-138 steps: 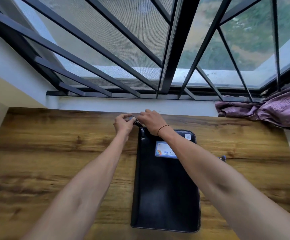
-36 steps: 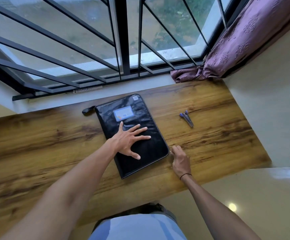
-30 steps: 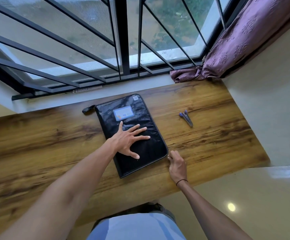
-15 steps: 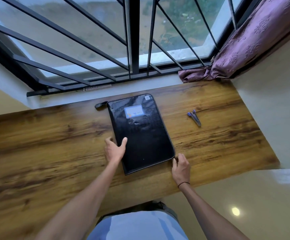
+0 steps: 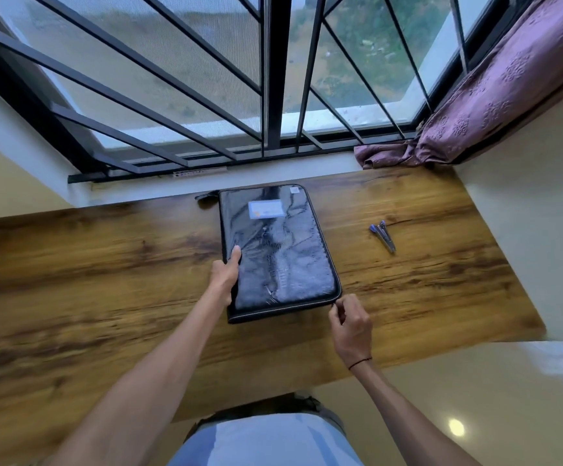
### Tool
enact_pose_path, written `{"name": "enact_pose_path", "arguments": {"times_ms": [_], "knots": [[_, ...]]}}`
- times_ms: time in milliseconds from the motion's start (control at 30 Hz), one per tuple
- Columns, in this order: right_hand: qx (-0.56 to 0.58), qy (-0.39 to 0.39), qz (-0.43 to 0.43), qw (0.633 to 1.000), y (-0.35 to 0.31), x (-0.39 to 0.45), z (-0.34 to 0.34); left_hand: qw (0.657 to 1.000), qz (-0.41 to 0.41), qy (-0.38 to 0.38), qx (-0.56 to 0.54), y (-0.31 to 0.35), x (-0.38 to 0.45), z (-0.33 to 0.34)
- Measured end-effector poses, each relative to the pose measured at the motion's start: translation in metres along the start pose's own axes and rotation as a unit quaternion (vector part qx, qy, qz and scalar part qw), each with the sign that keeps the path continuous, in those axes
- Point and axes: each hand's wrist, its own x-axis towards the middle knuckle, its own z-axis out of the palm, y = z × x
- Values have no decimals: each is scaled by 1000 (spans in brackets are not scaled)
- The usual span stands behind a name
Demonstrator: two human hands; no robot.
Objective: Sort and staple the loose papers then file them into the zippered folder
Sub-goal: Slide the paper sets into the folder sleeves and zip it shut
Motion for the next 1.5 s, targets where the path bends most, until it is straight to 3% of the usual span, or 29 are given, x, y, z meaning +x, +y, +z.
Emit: {"name": "enact_pose_path", "arguments": {"times_ms": [100,267,467,700,867,1100,1200,1500], "knots": [[20,-13,-52,998,-4,6,-14,1000,-6,-9,1,14,-6,-6],[127,22,55,990,-2,21,-15,998,22,-28,42,30,-10,-8],[62,57,56,995,-15,33,-16,997,36,-12,64,34,-14,-1],[53,40,64,996,-11,57,-15,998,28,-2,55,32,-14,-2],[60,51,86,993,-12,60,-18,1000,5,15,-15,34,-19,11],[59,9,51,997,-41,20,-11,988,-41,-42,-140,4,35,33],[65,-35,24,997,-71,12,12,983,-38,-67,-165,27,-23,46],[129,-113,-54,984,-106,-17,46,992,-6,5,-123,28,-33,43]]}}
